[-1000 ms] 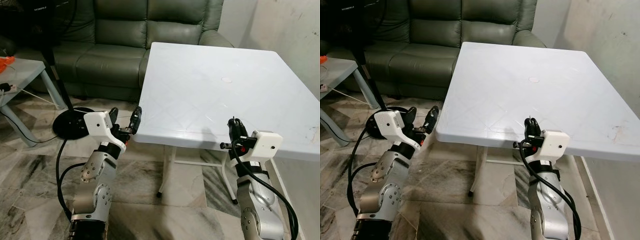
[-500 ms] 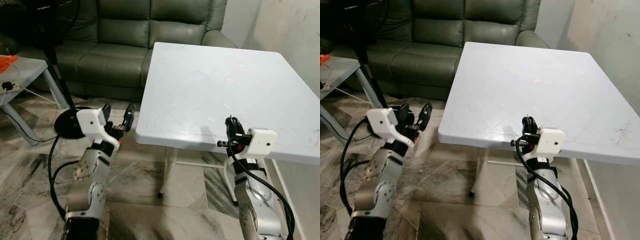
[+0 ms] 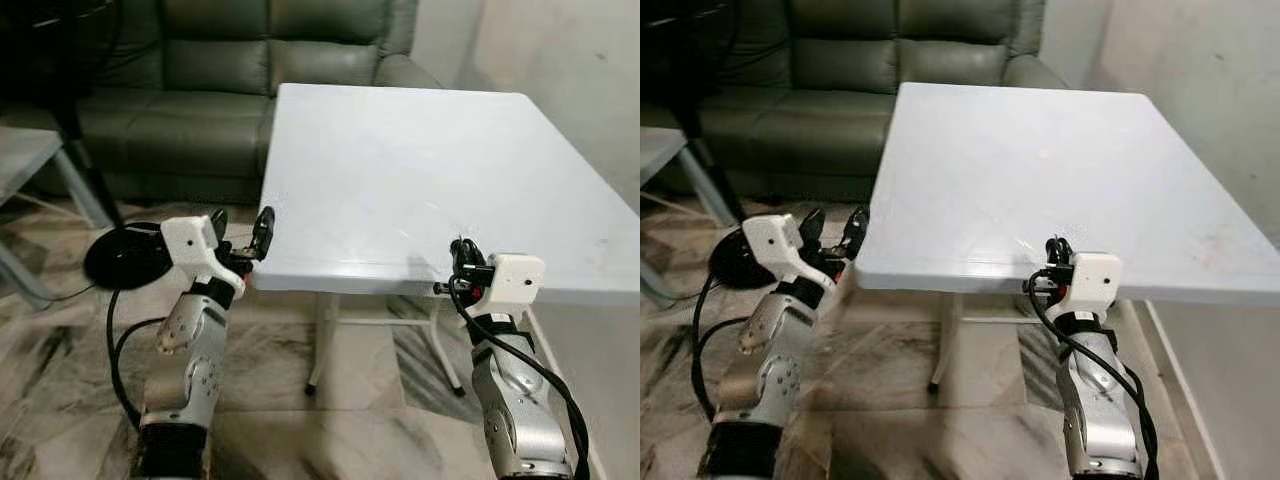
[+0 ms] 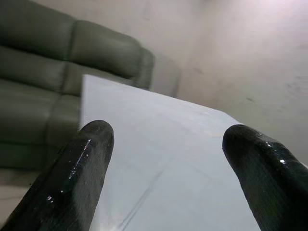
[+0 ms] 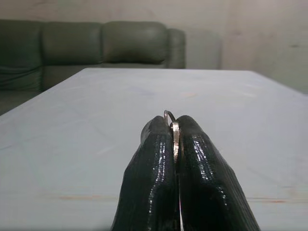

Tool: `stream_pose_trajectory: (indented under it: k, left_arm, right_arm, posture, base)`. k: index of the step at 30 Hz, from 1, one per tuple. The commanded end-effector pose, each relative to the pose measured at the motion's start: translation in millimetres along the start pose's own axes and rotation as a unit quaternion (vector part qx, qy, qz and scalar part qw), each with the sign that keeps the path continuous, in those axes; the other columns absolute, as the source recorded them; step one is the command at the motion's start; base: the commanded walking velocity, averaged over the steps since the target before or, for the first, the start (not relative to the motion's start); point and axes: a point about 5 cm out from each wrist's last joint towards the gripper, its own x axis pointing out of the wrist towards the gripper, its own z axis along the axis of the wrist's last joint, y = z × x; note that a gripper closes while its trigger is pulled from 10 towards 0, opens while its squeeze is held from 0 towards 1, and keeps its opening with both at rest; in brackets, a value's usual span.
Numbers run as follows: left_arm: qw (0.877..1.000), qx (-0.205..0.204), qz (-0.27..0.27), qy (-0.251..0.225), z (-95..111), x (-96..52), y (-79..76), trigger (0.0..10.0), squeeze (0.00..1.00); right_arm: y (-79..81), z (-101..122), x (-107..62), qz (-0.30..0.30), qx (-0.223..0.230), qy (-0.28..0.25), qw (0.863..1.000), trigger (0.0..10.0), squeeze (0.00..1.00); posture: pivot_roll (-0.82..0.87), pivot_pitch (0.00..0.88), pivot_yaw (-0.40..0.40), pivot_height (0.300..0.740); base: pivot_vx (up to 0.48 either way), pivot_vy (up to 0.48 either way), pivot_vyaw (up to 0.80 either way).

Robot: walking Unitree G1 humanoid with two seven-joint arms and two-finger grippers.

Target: Hang keys on a hook

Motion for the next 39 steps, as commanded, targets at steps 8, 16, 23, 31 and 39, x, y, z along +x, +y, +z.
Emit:
stream_pose_trajectory:
  k: [8, 16, 23, 31, 39]
  left_arm:
    - [1.000, 0.004, -0.010, 0.008, -5, 7.8, -2.2, 10.0, 0.00]
    - [1.000, 0.025, -0.008, 0.008, -4, 12.5, 0.7, 10.0, 0.00]
    - [1.000, 0.027, 0.009, 0.003, -4, 12.2, 4.9, 10.0, 0.00]
    - [1.000, 0.026, 0.015, 0.006, -6, 9.6, 3.0, 10.0, 0.00]
    - [0.999, 0.027, 0.020, 0.001, -3, 12.0, 5.6, 10.0, 0.00]
  right_arm:
    - [3.6, -5, -2.9, 0.009, -0.010, 0.005, 1.000, 10.0, 0.00]
    - [10.4, -3, 0.9, 0.019, -0.008, 0.000, 1.000, 10.0, 0.00]
    - [10.7, -4, 3.5, 0.016, -0.007, -0.001, 1.000, 10.0, 0.00]
    - [13.4, -3, 3.5, 0.016, -0.003, -0.002, 1.000, 10.0, 0.00]
    - [12.7, -4, 3.4, 0.013, -0.002, -0.002, 1.000, 10.0, 0.00]
  posture:
    - [-0.04, 0.000, -0.017, 0.740]
    - [-0.04, 0.000, -0.020, 0.740]
    - [-0.02, 0.000, -0.035, 0.740]
    - [-0.01, 0.000, -0.035, 0.740]
    - [-0.01, 0.000, -0.035, 0.740]
  base:
    - [0.000, 0.000, -0.74]
    - [0.000, 0.000, -0.74]
    - [0.000, 0.000, -0.74]
    - [0.000, 0.000, -0.74]
    - [0.000, 0.000, -0.74]
